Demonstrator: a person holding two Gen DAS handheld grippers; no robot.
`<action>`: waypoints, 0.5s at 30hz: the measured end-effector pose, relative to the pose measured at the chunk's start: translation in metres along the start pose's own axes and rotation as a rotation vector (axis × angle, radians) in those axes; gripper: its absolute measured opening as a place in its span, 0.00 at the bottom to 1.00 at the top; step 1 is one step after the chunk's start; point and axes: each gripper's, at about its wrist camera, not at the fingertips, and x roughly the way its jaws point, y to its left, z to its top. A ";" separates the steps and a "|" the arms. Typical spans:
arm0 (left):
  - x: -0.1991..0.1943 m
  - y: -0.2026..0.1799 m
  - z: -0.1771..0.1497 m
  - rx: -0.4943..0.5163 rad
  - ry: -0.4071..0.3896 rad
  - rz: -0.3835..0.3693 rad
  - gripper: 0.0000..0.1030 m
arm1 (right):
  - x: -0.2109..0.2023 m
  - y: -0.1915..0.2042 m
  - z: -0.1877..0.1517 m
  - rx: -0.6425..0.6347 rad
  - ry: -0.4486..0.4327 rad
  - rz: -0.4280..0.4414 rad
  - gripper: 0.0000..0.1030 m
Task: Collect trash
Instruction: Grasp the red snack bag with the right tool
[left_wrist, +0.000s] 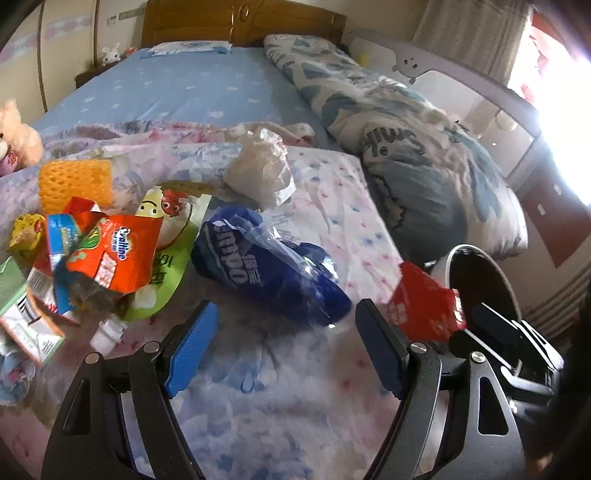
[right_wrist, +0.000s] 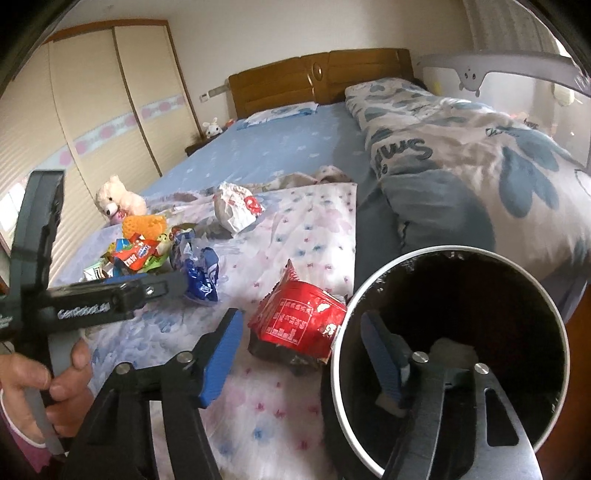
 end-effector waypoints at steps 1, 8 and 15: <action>0.003 0.000 0.000 0.008 0.001 0.008 0.68 | 0.003 0.001 0.000 -0.008 0.007 0.000 0.59; 0.014 0.006 -0.006 0.036 0.038 0.009 0.01 | 0.013 0.004 -0.004 -0.030 0.035 -0.036 0.21; -0.008 0.014 -0.022 0.037 0.007 -0.018 0.00 | 0.001 0.007 -0.008 0.008 0.021 0.001 0.00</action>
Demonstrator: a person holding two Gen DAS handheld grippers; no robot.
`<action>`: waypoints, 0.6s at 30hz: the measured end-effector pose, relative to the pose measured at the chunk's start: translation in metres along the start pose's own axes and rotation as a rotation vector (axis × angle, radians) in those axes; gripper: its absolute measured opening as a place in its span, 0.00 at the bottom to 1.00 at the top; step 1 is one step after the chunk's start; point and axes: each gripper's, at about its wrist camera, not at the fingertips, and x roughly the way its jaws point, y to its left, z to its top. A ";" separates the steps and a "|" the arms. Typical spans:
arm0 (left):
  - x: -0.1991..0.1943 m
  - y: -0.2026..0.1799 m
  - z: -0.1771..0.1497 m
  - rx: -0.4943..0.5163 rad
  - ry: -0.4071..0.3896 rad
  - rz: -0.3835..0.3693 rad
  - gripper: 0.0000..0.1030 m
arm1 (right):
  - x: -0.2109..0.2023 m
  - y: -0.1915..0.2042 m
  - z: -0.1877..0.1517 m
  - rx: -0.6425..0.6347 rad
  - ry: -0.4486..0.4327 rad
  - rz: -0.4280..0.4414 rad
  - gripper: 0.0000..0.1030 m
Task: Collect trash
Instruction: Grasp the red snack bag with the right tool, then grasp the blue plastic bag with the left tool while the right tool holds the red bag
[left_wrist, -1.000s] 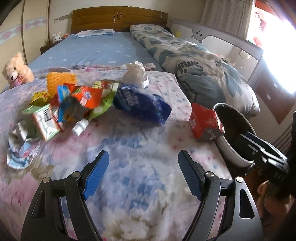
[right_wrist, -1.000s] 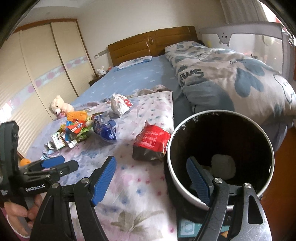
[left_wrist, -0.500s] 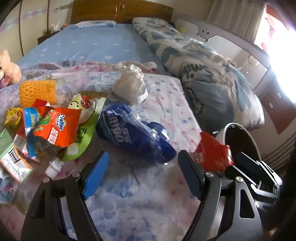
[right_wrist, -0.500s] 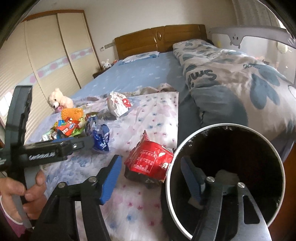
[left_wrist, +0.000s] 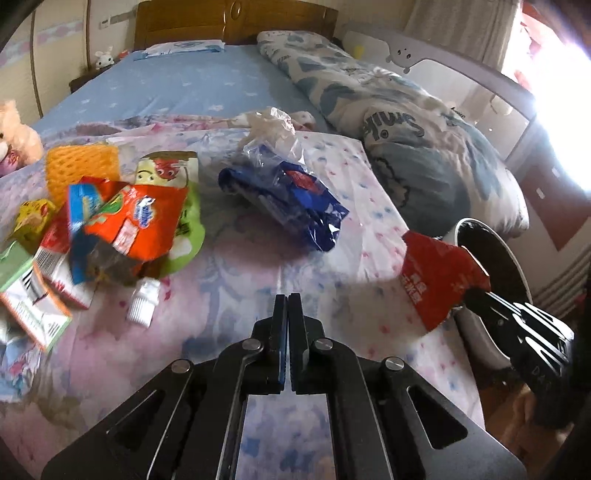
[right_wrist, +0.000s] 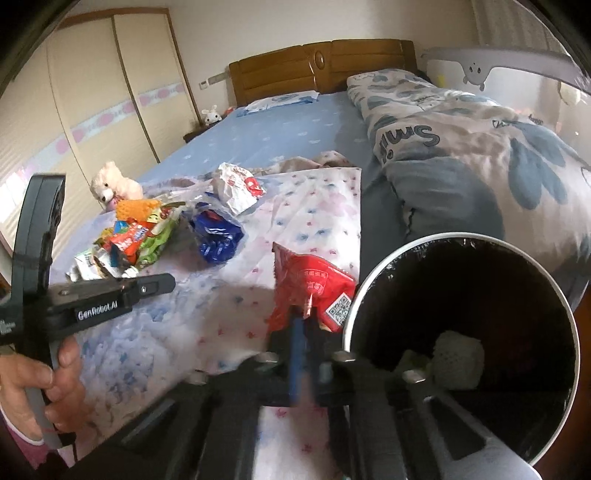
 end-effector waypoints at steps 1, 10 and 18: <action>-0.002 0.001 -0.001 -0.005 0.001 -0.006 0.00 | -0.003 0.002 -0.001 0.004 -0.006 0.012 0.00; 0.005 0.003 0.023 -0.113 -0.026 -0.033 0.74 | -0.031 0.009 -0.012 0.077 -0.044 0.075 0.00; 0.044 -0.002 0.055 -0.208 0.014 -0.035 0.75 | -0.045 0.003 -0.021 0.106 -0.057 0.068 0.00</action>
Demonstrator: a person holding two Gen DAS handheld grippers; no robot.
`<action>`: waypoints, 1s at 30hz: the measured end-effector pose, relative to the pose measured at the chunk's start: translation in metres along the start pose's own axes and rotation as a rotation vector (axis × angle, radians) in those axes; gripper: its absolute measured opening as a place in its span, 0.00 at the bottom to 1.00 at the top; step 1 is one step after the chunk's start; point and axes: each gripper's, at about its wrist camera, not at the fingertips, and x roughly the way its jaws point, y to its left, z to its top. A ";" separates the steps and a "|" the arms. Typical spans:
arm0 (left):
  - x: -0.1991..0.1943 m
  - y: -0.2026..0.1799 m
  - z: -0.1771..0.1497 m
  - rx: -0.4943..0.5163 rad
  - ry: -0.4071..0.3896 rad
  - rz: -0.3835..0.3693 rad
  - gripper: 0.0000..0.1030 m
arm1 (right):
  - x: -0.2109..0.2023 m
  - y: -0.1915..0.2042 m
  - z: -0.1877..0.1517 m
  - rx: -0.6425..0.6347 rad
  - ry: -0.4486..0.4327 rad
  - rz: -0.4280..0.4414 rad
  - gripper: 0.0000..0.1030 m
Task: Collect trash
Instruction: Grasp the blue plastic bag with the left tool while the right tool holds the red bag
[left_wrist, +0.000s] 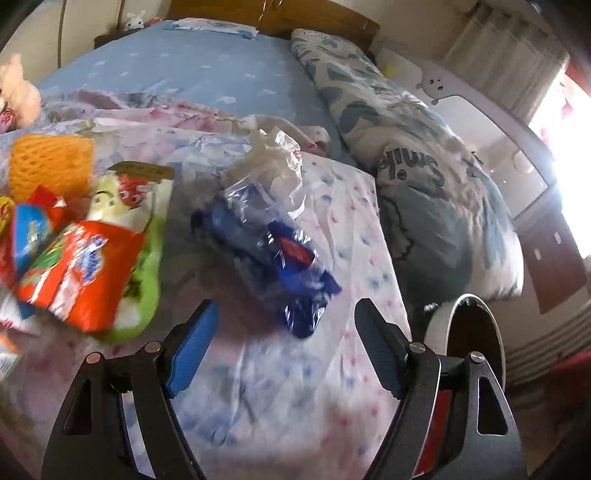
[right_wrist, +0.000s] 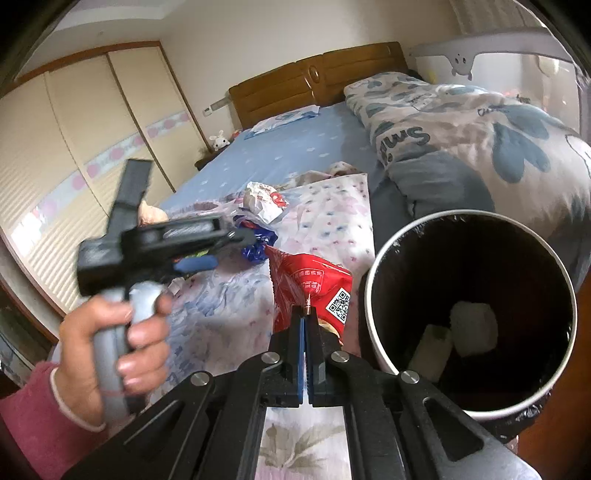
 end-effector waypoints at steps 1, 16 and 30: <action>0.002 -0.001 0.001 0.002 -0.002 0.011 0.75 | 0.000 -0.001 -0.001 0.001 0.001 -0.001 0.00; -0.039 0.011 -0.047 0.149 0.016 -0.025 0.12 | -0.010 -0.006 -0.008 0.032 -0.014 0.006 0.00; -0.075 -0.038 -0.108 0.333 0.064 -0.100 0.12 | -0.041 -0.030 -0.015 0.085 -0.063 -0.034 0.00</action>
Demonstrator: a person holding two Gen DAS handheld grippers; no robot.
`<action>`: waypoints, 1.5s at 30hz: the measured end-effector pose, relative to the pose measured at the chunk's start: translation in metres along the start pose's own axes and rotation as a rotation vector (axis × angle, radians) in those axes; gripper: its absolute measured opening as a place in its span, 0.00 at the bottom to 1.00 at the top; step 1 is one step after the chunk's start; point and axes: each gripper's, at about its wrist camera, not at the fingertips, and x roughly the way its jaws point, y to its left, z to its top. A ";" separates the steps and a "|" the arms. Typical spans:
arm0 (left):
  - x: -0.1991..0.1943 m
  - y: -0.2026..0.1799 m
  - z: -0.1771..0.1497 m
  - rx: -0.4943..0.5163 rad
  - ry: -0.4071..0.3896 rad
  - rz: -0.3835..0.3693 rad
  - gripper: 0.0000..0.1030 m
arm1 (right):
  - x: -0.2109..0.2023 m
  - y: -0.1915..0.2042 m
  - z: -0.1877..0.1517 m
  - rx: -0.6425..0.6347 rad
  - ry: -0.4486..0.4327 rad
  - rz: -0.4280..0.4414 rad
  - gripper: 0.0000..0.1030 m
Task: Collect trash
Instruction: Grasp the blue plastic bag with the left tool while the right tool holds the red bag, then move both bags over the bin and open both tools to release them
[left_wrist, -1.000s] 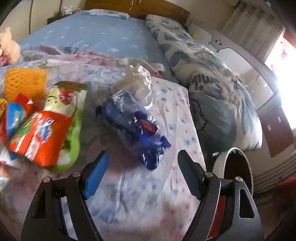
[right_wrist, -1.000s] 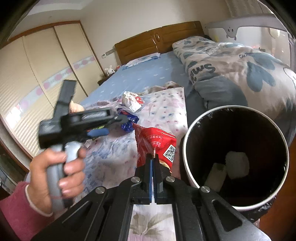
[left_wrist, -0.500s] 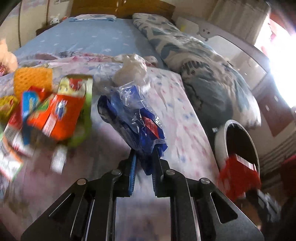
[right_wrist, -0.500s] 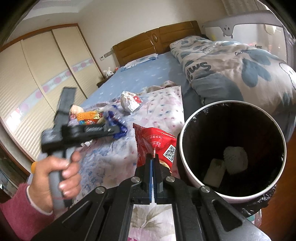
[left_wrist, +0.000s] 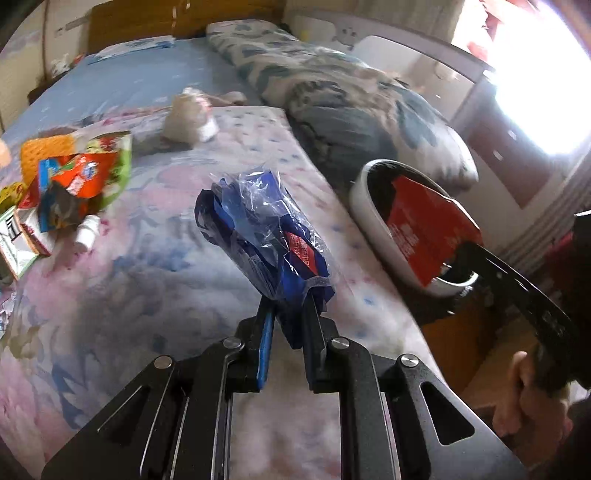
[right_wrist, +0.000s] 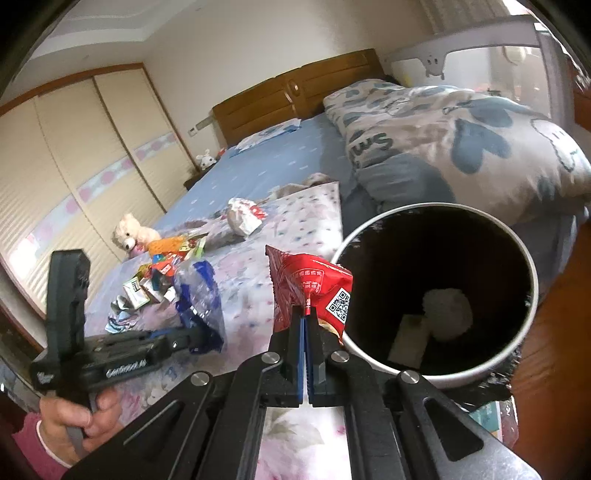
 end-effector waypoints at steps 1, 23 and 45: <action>0.000 -0.004 0.000 0.008 0.000 -0.002 0.12 | -0.002 -0.002 0.000 0.005 -0.003 -0.004 0.00; 0.018 -0.101 0.021 0.194 0.027 -0.069 0.12 | -0.037 -0.064 0.003 0.095 -0.066 -0.114 0.00; 0.053 -0.123 0.046 0.209 0.089 -0.078 0.13 | -0.029 -0.089 0.022 0.094 -0.056 -0.153 0.00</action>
